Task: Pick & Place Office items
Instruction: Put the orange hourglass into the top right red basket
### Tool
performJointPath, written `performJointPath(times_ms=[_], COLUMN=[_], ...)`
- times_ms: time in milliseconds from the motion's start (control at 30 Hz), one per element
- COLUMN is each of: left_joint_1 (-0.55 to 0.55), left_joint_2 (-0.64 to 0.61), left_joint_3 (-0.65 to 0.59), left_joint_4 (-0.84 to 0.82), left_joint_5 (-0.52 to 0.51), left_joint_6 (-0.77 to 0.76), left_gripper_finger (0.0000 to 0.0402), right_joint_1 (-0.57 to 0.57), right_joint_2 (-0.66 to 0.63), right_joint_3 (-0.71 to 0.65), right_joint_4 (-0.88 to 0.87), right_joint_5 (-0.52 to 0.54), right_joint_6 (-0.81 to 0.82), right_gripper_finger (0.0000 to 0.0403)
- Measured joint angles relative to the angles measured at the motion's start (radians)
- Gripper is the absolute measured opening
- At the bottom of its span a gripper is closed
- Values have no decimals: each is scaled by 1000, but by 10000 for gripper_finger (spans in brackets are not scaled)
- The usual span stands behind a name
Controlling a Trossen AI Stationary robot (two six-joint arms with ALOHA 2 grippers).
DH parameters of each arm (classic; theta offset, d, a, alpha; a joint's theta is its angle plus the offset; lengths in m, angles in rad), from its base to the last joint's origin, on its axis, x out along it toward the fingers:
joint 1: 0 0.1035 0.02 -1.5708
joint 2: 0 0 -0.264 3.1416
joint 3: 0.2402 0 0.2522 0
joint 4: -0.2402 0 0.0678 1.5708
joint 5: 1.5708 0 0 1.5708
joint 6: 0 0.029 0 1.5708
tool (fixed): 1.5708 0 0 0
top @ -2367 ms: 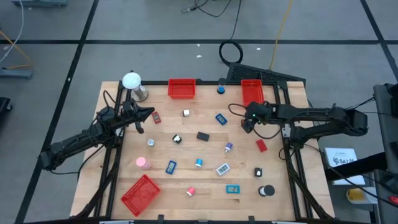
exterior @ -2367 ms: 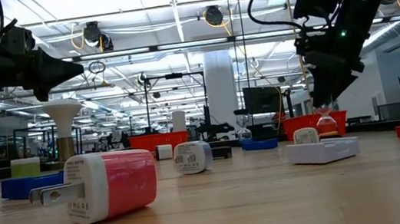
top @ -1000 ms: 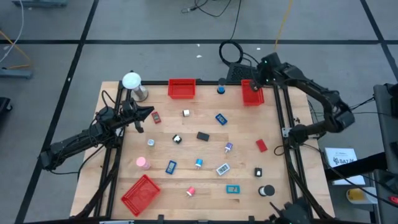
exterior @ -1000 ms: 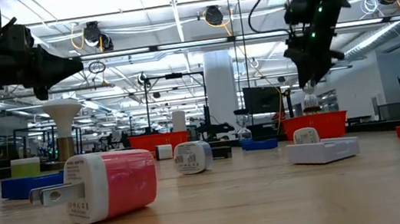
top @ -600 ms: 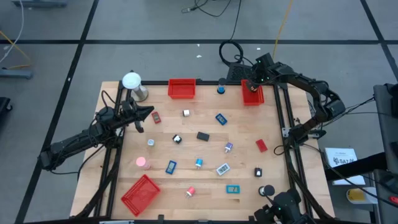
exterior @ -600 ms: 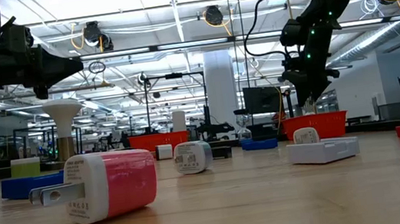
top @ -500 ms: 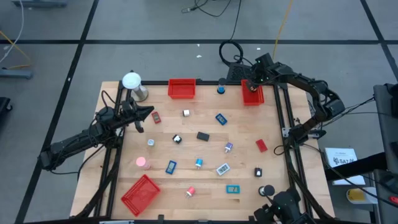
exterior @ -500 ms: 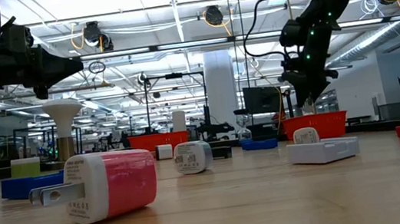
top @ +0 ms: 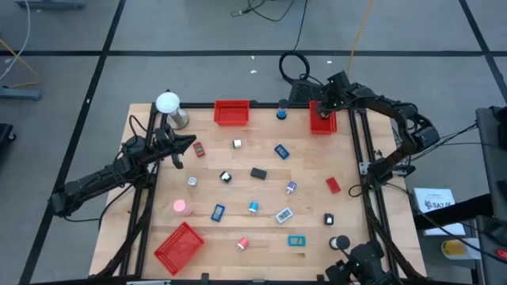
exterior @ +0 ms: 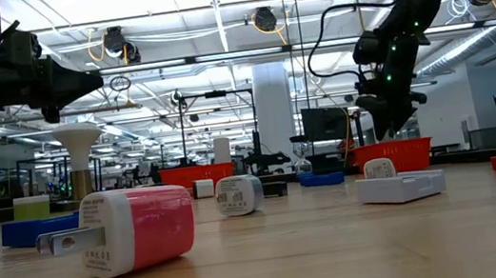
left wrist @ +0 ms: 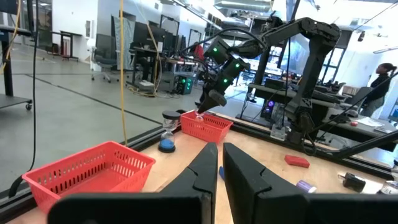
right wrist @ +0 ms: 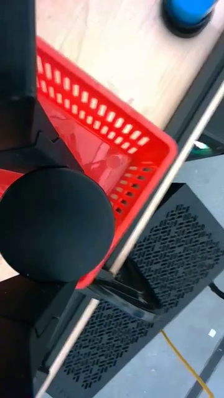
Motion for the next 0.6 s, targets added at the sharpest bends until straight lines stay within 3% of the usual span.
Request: performJointPath(times_ms=[333,600], left_joint_1=[0,0], left_joint_2=[0,0], left_joint_3=[0,0], left_joint_4=[1,83], left_joint_5=[0,7], left_joint_6=[-7,-88], left_gripper_finger=[26,26], right_joint_1=[4,4], right_joint_2=[-30,-216], right_joint_3=[-2,-3], right_joint_4=[36,28], right_joint_5=[20,55], right_joint_6=[-2,-28], right_gripper_finger=[256,265])
